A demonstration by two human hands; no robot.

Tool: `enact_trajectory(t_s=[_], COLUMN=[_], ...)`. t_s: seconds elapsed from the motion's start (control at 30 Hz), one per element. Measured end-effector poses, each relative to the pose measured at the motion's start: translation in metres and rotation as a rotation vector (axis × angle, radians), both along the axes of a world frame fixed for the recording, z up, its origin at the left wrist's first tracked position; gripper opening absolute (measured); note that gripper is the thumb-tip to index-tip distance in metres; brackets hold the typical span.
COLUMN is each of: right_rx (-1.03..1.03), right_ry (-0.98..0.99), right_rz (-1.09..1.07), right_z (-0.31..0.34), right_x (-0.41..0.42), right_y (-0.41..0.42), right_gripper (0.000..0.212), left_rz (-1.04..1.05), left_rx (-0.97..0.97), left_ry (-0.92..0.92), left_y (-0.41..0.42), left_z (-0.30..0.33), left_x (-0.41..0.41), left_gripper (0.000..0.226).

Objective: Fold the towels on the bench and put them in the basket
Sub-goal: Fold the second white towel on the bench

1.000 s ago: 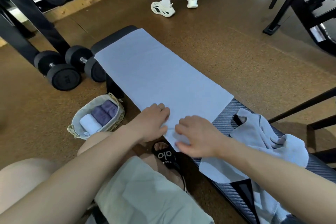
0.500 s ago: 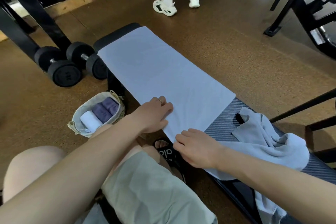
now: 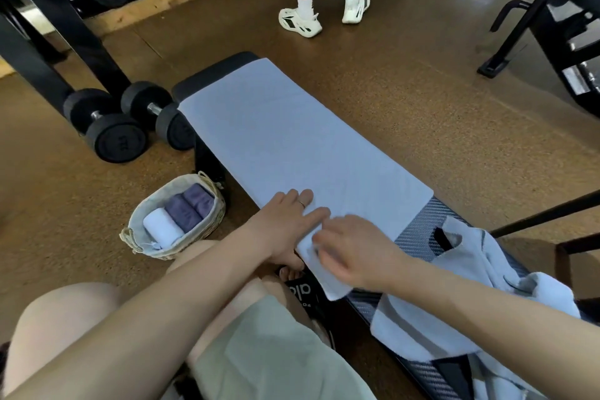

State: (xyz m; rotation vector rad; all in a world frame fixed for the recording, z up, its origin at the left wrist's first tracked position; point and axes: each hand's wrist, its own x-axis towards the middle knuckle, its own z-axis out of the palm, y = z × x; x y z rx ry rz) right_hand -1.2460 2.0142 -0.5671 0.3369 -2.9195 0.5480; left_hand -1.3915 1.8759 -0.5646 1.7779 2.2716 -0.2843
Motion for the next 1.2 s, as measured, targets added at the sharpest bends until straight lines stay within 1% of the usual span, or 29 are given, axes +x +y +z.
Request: enact_trajectory(t_s=[0.07, 0.13, 0.2, 0.27, 0.33, 0.4, 0.5, 0.57, 0.67, 0.83, 0.9, 0.97, 1.03, 1.1, 1.13, 1.2], right_rx=[-0.02, 0.004, 0.014, 0.055, 0.104, 0.134, 0.143, 0.116, 0.112, 0.134, 0.147, 0.155, 0.137, 0.123, 0.127, 0.129], right_ry=[0.023, -0.048, -0.145, -0.19, -0.226, -0.266, -0.288, -0.26, -0.25, -0.332, -0.358, -0.281, -0.18, -0.195, -0.206, -0.218], right_rz=[-0.169, -0.276, -0.367, -0.458, -0.518, -0.551, -0.59, -0.644, -0.789, -0.974, -1.042, -1.026, -0.892, -0.811, -0.829, -0.968], right_z=[0.0, -0.007, -0.013, -0.017, -0.02, -0.025, -0.036, -0.044, -0.047, -0.049, -0.044, -0.039, -0.039, -0.042, -0.045, -0.047], right_x=[-0.027, -0.054, -0.078, -0.102, -0.127, -0.148, -0.151, -0.135, -0.102, -0.044, -0.039, -0.049, -0.065, -0.07, -0.067, -0.052], right_y=[0.017, 0.03, 0.039, 0.047, 0.052, 0.056, 0.054, 0.057, 0.076, 0.106, 0.111, 0.105, 0.09, 0.08, 0.081, 0.09], right_gripper=[0.03, 0.046, 0.061, 0.067, 0.062, 0.062, 0.069, 0.065, 0.062, 0.067, 0.068, 0.068, 0.065, 0.062, 0.06, 0.056], left_rz=[0.073, 0.23, 0.344, 0.387, 0.411, 0.426, 0.403, 0.4, 0.402, 0.403, 0.412, 0.436, 0.459, 0.473, 0.475, 0.467], left_rx=[0.031, 0.054, 0.044, 0.051, 0.078, 0.093, 0.054, 0.07, 0.056, 0.004, -0.016, -0.009, 0.015, 0.022, 0.02, 0.041], left_ry=[-0.132, -0.253, -0.283, -0.241, -0.198, -0.167, -0.105, -0.1, -0.115, -0.129, -0.136, -0.143, -0.14, -0.135, -0.132, -0.122], left_y=[0.001, 0.002, 0.003, 0.005, 0.009, 0.012, 0.006, 0.002, 0.002, 0.004, 0.007, 0.013, 0.019, 0.021, 0.02, 0.017], left_z=[0.007, 0.012, 0.009, 0.005, -0.003, -0.012, -0.031, -0.04, -0.04, -0.033, -0.027, -0.022, -0.019, -0.017, -0.016, -0.016], left_x=[-0.017, -0.039, -0.063, -0.083, -0.098, -0.108, -0.11, -0.11, -0.113, -0.114, -0.115, -0.113, -0.112, -0.113, -0.116, -0.119], left_gripper=[0.103, 0.111, 0.11, 0.103, 0.092, 0.083, 0.087, 0.089, 0.089, 0.093, 0.093, 0.089, 0.084, 0.08, 0.078, 0.076])
